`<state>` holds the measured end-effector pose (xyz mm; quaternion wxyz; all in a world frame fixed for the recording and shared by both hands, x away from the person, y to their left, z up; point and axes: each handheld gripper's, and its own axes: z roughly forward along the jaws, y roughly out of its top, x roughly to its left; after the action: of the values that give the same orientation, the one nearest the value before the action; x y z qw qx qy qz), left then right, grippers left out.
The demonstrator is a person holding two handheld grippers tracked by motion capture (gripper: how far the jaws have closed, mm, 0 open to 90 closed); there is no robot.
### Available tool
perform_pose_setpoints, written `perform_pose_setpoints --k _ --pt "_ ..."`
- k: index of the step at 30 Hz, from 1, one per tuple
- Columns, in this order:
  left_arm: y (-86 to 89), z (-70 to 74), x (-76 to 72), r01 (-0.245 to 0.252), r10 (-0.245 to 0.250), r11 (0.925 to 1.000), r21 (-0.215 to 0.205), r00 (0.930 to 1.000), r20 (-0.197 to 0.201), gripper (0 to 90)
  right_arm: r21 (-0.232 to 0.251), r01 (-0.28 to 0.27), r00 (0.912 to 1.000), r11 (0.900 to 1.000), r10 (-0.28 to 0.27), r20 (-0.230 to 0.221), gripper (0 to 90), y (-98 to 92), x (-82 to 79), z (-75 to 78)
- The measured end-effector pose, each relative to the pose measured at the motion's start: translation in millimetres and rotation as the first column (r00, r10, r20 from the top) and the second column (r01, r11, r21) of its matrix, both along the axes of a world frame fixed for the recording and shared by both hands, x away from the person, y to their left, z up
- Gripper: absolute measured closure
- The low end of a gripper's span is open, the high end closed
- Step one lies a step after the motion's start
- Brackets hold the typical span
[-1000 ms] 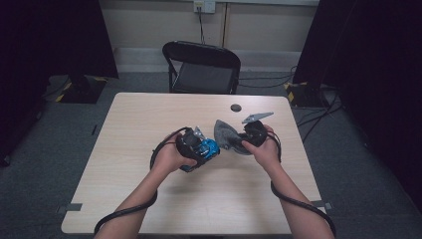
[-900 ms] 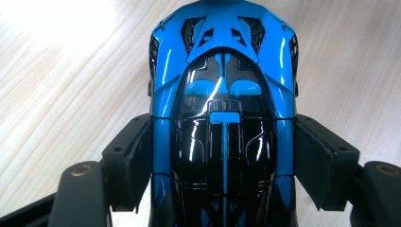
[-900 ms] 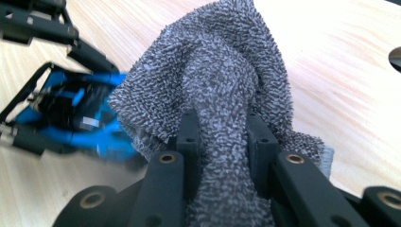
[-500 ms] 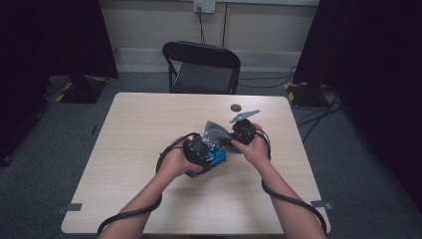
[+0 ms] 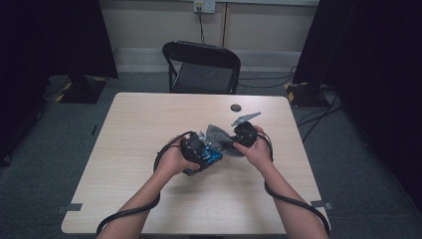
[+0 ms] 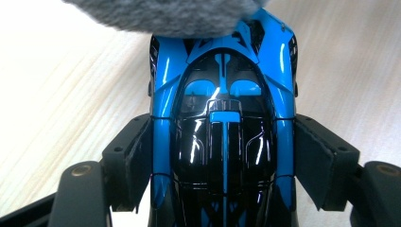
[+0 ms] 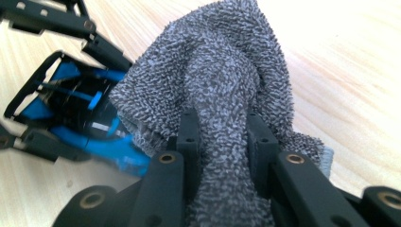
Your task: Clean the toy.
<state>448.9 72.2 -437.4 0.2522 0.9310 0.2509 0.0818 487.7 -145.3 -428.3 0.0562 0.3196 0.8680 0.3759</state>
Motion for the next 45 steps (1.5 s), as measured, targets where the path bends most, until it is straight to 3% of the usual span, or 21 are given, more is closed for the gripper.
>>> perform_pose_setpoints --k 19,28,32,38,45 --pt "21.6 -5.9 12.6 -0.088 0.089 0.9960 0.013 0.9958 -0.020 28.2 0.018 -0.074 0.9967 0.997 0.074 -0.033 72.2 4.0 -17.0 -15.2" --pt "29.8 -4.7 16.6 -0.112 0.112 0.9936 0.013 0.9935 -0.019 28.2 0.025 -0.106 0.9936 0.994 0.107 -0.037 72.2 4.2 -24.0 -13.4" --pt "30.8 -1.8 14.3 -0.110 0.110 0.9939 0.007 0.9938 -0.012 28.2 0.032 -0.084 0.9961 0.996 0.085 -0.021 72.2 -4.4 -23.5 -4.4" --pt "22.1 3.5 4.8 -0.060 0.060 0.9982 -0.001 0.9982 -0.011 28.2 0.042 -0.008 0.9999 0.999 0.008 -0.010 72.2 -18.4 -10.2 5.3" --pt "8.9 5.9 -2.0 -0.013 0.013 0.9999 -0.004 0.9999 -0.005 28.2 0.035 0.035 0.9993 0.999 -0.035 0.010 72.2 -14.4 3.0 16.3"
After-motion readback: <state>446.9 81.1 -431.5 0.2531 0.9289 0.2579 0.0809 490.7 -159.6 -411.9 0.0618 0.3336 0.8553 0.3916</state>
